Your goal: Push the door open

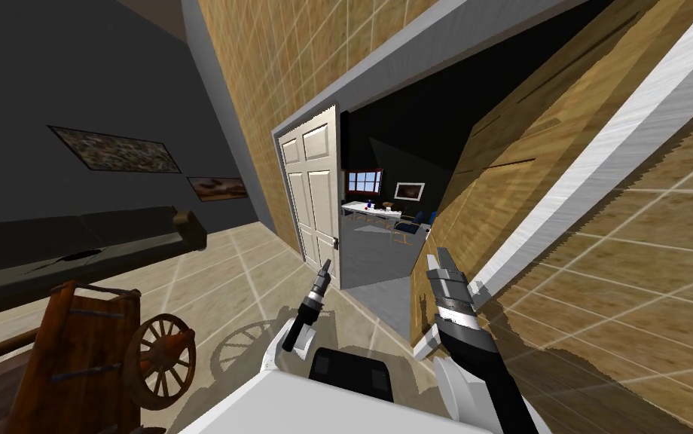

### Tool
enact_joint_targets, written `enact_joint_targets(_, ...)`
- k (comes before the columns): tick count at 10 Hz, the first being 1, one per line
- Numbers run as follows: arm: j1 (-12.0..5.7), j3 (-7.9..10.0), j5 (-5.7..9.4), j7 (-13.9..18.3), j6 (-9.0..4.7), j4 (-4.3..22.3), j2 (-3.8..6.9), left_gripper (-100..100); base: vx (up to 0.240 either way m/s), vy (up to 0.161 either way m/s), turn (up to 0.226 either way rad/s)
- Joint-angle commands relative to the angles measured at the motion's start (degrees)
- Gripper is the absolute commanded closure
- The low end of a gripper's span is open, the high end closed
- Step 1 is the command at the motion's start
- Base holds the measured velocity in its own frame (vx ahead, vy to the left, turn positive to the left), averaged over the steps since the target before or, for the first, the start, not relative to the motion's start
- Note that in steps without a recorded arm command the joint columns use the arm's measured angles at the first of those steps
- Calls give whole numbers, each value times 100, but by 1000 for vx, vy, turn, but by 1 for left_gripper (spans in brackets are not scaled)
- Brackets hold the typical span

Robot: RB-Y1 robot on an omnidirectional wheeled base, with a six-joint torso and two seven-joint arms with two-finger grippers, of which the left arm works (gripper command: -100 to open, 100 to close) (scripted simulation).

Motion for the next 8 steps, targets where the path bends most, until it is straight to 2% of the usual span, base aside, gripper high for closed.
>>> enact_joint_targets(1, -57, -41, 24, 21, -42, 178, 8, -100, 69, 99, -48)
enact_joint_targets(7, -278, -186, 111, 85, -201, 849, 21, -100, 82, 85, -49)
enact_joint_targets(8, -347, -231, 138, 105, -251, 1061, 23, -100, 93, 133, -88)
